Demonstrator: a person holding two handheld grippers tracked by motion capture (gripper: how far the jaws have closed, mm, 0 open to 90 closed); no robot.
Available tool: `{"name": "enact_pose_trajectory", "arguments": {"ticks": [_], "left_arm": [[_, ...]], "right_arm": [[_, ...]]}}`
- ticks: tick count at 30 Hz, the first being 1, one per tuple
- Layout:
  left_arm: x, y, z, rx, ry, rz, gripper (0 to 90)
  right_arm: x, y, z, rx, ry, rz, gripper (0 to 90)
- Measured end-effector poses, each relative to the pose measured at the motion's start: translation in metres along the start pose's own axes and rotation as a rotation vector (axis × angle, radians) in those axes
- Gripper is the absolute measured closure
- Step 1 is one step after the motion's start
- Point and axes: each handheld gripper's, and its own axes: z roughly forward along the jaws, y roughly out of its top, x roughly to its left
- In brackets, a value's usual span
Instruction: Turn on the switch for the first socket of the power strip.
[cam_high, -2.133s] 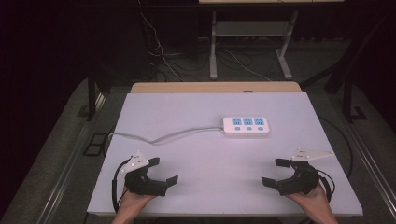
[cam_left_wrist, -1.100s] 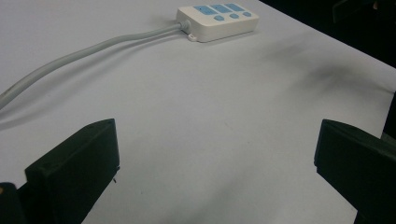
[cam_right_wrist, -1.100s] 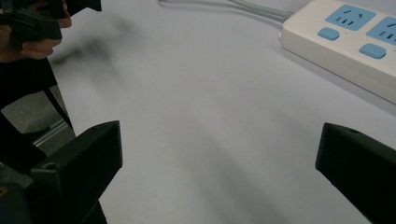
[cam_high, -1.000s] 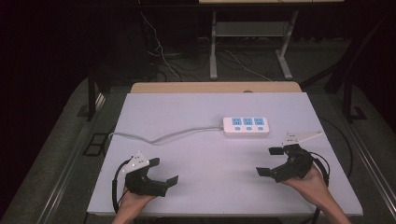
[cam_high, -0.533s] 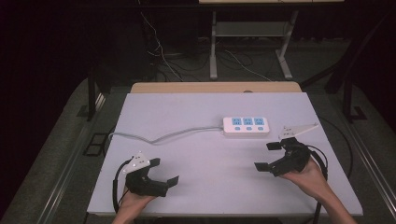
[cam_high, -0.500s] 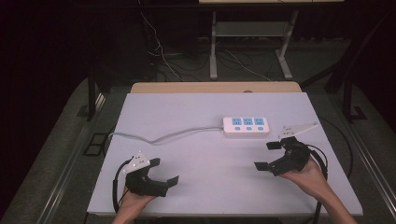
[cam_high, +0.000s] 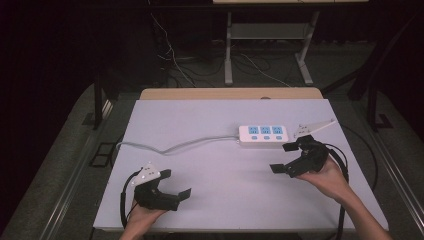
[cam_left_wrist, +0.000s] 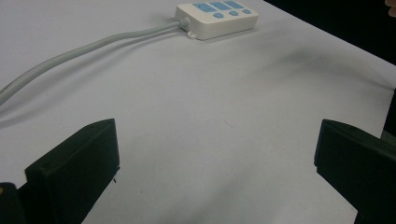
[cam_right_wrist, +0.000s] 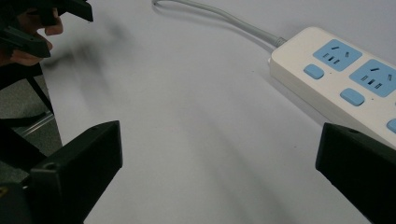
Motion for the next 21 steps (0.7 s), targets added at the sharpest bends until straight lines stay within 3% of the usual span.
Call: {"name": "enact_pose_trajectory", "arguments": {"ticks": [21], "left_arm": [[0.000, 0.000, 0.000, 0.003, -0.001, 0.000, 0.0]], "right_arm": [[-0.018, 0.025, 0.010, 0.037, -0.030, -0.001, 0.1]]}}
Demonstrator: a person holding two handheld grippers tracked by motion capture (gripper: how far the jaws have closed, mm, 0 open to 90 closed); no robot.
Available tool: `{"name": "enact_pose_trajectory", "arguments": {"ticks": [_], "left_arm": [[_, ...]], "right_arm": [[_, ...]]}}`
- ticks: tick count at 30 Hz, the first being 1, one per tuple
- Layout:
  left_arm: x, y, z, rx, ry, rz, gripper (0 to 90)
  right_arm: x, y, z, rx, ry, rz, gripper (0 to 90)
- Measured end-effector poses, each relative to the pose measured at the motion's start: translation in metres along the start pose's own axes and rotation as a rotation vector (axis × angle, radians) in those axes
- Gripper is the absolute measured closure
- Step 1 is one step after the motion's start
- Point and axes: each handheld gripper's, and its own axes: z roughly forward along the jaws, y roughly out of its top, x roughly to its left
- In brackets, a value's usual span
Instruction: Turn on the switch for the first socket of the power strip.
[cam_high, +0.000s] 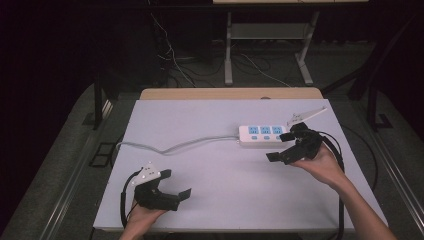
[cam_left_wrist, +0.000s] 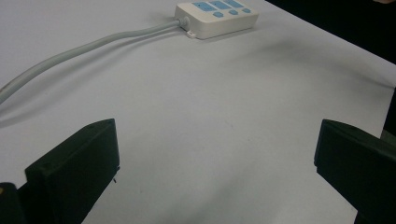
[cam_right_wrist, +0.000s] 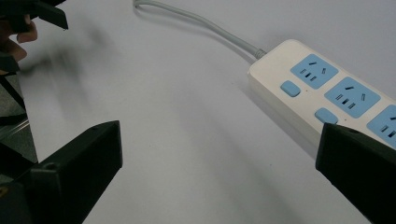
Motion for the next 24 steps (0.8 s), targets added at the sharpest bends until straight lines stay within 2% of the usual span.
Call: {"name": "enact_pose_trajectory", "arguments": {"ticks": [13, 24], "left_arm": [[0.001, 0.000, 0.000, -0.003, 0.001, -0.002, 0.0], [0.001, 0.000, 0.000, 0.000, 0.001, -0.001, 0.0]], "right_arm": [[-0.007, 0.023, 0.005, 0.026, -0.020, -0.012, 0.1], [-0.017, 0.037, 0.011, 0.032, -0.034, 0.005, 0.1]]}}
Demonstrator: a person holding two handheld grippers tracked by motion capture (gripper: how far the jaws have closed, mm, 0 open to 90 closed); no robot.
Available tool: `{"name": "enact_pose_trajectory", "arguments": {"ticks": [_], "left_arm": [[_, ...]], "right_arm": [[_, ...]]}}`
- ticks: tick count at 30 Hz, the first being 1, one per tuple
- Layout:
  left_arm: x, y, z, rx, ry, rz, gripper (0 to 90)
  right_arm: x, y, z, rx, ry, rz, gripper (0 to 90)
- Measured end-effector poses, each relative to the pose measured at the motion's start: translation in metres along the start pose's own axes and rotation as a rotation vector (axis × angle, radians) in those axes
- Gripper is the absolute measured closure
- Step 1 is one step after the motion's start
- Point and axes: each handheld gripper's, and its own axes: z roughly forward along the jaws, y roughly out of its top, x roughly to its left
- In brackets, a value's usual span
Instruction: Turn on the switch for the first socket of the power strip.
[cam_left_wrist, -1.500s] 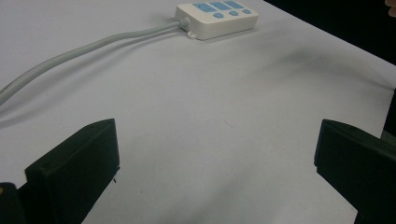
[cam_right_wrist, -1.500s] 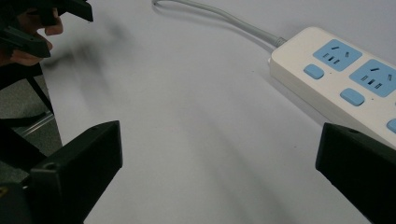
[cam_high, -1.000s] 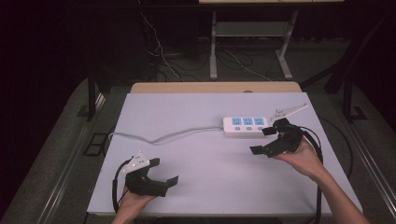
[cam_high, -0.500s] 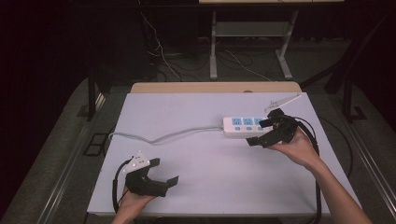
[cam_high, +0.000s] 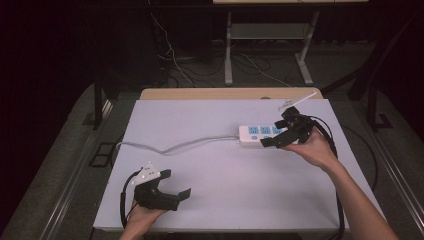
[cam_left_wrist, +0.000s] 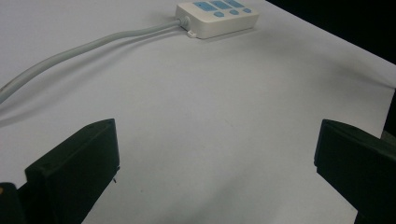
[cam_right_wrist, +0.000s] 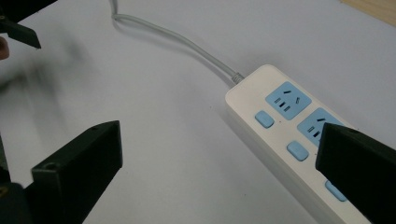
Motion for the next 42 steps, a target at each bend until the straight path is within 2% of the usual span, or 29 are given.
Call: {"name": "enact_pose_trajectory", "arguments": {"ticks": [8, 14, 28, 29, 31, 32, 34, 37, 39, 42], "left_arm": [[0.000, 0.000, 0.000, 0.000, -0.001, 0.000, 0.0], [0.000, 0.000, 0.000, 0.001, -0.001, 0.001, 0.0], [0.000, 0.000, -0.001, 0.001, 0.000, 0.001, 0.0], [0.000, 0.000, -0.001, 0.001, -0.001, 0.001, 0.0], [0.000, 0.000, -0.001, 0.001, -0.001, 0.001, 0.0], [0.000, -0.001, -0.001, -0.001, 0.000, -0.002, 0.0], [0.000, -0.001, -0.001, -0.001, 0.001, -0.002, 0.0], [0.000, -0.001, -0.001, -0.001, 0.001, -0.002, 0.0], [0.000, -0.001, -0.001, 0.000, 0.001, -0.002, 0.0], [0.000, -0.001, -0.001, 0.000, 0.002, -0.001, 0.0]], "right_arm": [[-0.008, 0.010, 0.011, 0.006, -0.013, 0.030, 0.1], [-0.014, 0.010, 0.020, 0.020, -0.029, 0.047, 0.1], [-0.028, 0.012, 0.036, 0.007, -0.043, 0.093, 0.1], [-0.029, 0.012, 0.038, 0.001, -0.043, 0.104, 1.4], [-0.030, 0.012, 0.039, -0.016, -0.033, 0.102, 14.2], [-0.031, 0.012, 0.040, -0.020, -0.037, 0.100, 15.3], [-0.033, 0.012, 0.043, -0.021, -0.040, 0.106, 24.4], [-0.035, 0.011, 0.045, -0.023, -0.036, 0.111, 29.6], [-0.038, 0.010, 0.048, -0.029, -0.022, 0.127, 39.2], [-0.042, 0.009, 0.051, -0.030, -0.015, 0.133, 45.8]]}}
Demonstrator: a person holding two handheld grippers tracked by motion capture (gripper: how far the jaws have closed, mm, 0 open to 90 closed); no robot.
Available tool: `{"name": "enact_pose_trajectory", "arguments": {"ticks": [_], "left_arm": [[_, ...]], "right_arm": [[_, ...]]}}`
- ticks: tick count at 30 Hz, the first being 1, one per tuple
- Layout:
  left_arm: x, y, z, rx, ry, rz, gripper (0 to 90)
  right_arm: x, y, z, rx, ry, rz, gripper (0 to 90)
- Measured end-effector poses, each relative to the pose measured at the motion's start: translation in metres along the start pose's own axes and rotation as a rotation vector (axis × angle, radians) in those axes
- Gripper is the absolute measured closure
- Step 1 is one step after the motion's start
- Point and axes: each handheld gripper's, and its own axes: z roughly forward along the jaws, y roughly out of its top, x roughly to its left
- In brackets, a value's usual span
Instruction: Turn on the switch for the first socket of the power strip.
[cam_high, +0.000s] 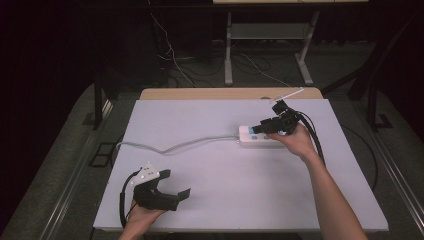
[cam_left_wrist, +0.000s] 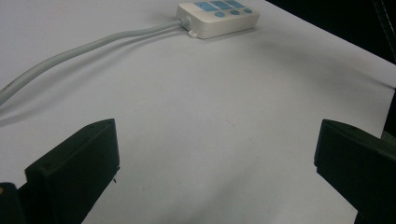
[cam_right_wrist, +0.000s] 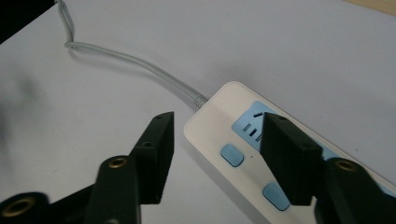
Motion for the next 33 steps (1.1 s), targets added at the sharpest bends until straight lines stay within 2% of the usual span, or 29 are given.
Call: {"name": "enact_pose_trajectory", "arguments": {"ticks": [4, 5, 13, 19, 33], "left_arm": [[0.000, 0.000, 0.000, -0.001, -0.001, -0.001, 0.0], [0.000, 0.000, -0.001, -0.002, -0.001, -0.001, 0.0], [0.001, 0.000, -0.001, -0.002, 0.000, -0.002, 0.0], [0.002, 0.000, -0.001, -0.002, 0.001, -0.001, 0.0], [0.002, 0.000, -0.002, 0.000, 0.000, 0.001, 0.0]], "right_arm": [[-0.003, -0.001, 0.003, 0.006, 0.011, 0.012, 52.1], [-0.005, -0.001, 0.006, 0.011, 0.022, 0.013, 57.1], [-0.011, -0.004, 0.014, 0.022, 0.052, 0.023, 77.3], [-0.015, -0.005, 0.020, 0.028, 0.050, 0.020, 88.5], [-0.019, -0.010, 0.037, 0.047, 0.049, 0.025, 89.2]]}}
